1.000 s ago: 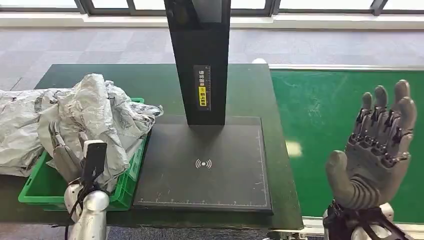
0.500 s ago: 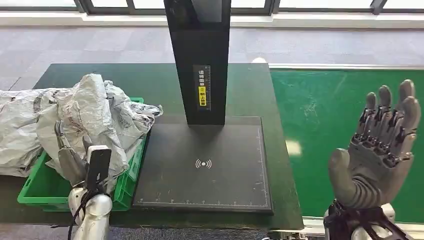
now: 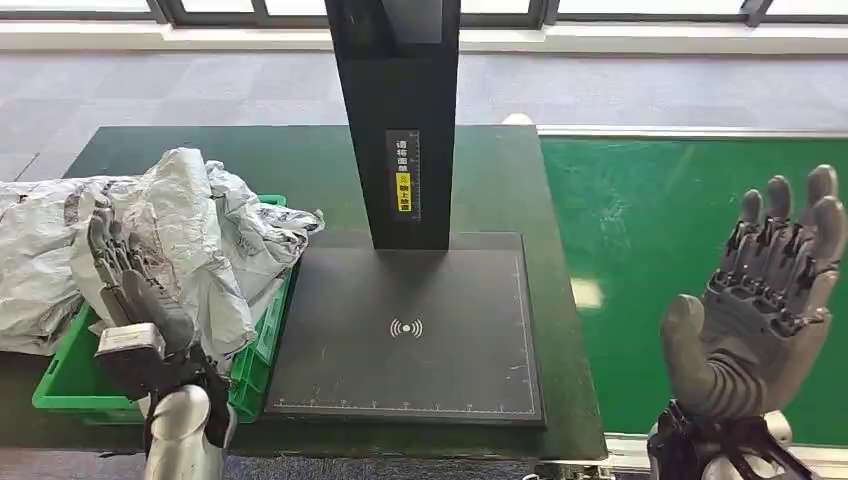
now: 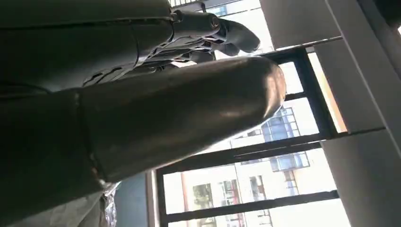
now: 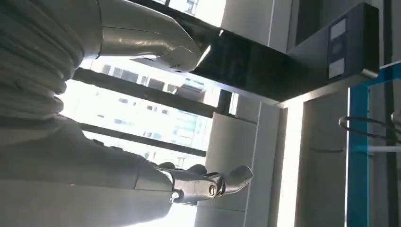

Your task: Moved the parcel from conveyor to table for the left to box.

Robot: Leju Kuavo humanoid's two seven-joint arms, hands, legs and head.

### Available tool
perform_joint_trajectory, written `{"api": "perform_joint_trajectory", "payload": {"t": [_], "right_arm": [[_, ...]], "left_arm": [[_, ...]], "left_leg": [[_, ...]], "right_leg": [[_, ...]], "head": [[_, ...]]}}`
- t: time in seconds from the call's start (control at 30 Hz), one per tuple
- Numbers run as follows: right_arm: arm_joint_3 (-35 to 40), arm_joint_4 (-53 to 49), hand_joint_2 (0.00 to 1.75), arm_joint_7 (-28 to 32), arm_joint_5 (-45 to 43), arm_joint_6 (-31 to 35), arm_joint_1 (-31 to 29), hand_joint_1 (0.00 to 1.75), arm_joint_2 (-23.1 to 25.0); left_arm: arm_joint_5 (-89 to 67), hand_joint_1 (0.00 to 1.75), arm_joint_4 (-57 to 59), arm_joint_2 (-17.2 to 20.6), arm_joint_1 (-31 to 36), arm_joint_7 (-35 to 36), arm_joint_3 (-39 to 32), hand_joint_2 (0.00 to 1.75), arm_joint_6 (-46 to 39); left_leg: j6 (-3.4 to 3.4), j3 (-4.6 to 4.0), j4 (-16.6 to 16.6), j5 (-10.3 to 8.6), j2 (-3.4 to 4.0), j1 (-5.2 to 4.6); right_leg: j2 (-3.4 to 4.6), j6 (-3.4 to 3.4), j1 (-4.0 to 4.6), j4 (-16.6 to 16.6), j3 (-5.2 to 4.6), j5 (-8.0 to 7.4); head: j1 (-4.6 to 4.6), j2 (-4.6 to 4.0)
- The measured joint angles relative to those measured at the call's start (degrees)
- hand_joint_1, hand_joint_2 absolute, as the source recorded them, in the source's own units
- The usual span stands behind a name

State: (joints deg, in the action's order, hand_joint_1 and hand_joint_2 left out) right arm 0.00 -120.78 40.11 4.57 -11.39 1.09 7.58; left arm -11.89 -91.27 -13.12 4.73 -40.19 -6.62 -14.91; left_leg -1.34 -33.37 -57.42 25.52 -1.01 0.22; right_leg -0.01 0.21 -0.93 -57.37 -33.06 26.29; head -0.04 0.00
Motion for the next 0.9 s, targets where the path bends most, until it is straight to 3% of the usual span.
{"api": "perform_joint_trajectory", "payload": {"t": [0.03,0.07,0.1,0.2,0.63,0.9], "right_arm": [[-0.02,-0.06,1.75,0.00,0.00,0.00,0.00,0.00,0.00],[-0.02,-0.11,1.75,0.02,-0.02,0.00,0.00,0.00,0.00],[-0.02,-0.13,0.00,0.00,-0.09,0.00,0.01,0.00,-0.02],[-0.02,-0.20,0.00,0.02,0.20,0.33,0.31,0.00,-0.09],[-0.02,0.70,0.00,-0.04,-0.94,-2.36,0.93,0.00,-0.94],[-0.02,1.09,0.00,-0.04,-0.90,-2.54,0.86,0.00,-0.94]], "left_arm": [[0.00,0.00,-0.39,0.00,-0.07,0.00,0.30,1.75,0.09],[0.17,0.00,-0.79,0.02,-0.15,0.00,0.63,1.75,0.33],[1.01,0.00,-1.25,0.02,-0.25,0.00,0.88,1.75,1.10],[5.52,0.00,-3.06,0.46,-0.51,0.00,2.43,1.75,5.98],[10.64,0.00,-2.49,3.43,2.02,0.02,9.22,1.75,41.87],[11.72,0.00,-2.84,3.76,2.03,0.02,10.34,1.75,47.84]], "left_leg": [[0.00,0.00,0.00,0.00,0.00,0.00],[0.00,0.00,0.00,0.00,0.00,0.00],[0.00,0.00,0.00,0.00,0.00,0.00],[0.00,0.00,0.00,0.00,0.01,0.00],[-0.01,-0.02,0.00,0.01,0.04,0.00],[-0.02,-0.04,0.00,0.02,0.05,0.00]], "right_leg": [[0.00,0.00,0.00,0.00,0.00,0.00],[-0.01,0.00,0.00,0.00,0.00,0.00],[0.00,0.00,0.00,0.00,0.00,0.00],[0.00,0.00,0.00,0.00,-0.01,0.00],[0.12,0.00,-0.01,0.00,-0.06,-0.01],[0.12,0.00,0.00,0.00,-0.08,0.00]], "head": [[0.00,0.00],[0.00,0.00],[0.00,0.00],[0.00,0.00],[0.00,0.00],[0.00,0.00]]}}
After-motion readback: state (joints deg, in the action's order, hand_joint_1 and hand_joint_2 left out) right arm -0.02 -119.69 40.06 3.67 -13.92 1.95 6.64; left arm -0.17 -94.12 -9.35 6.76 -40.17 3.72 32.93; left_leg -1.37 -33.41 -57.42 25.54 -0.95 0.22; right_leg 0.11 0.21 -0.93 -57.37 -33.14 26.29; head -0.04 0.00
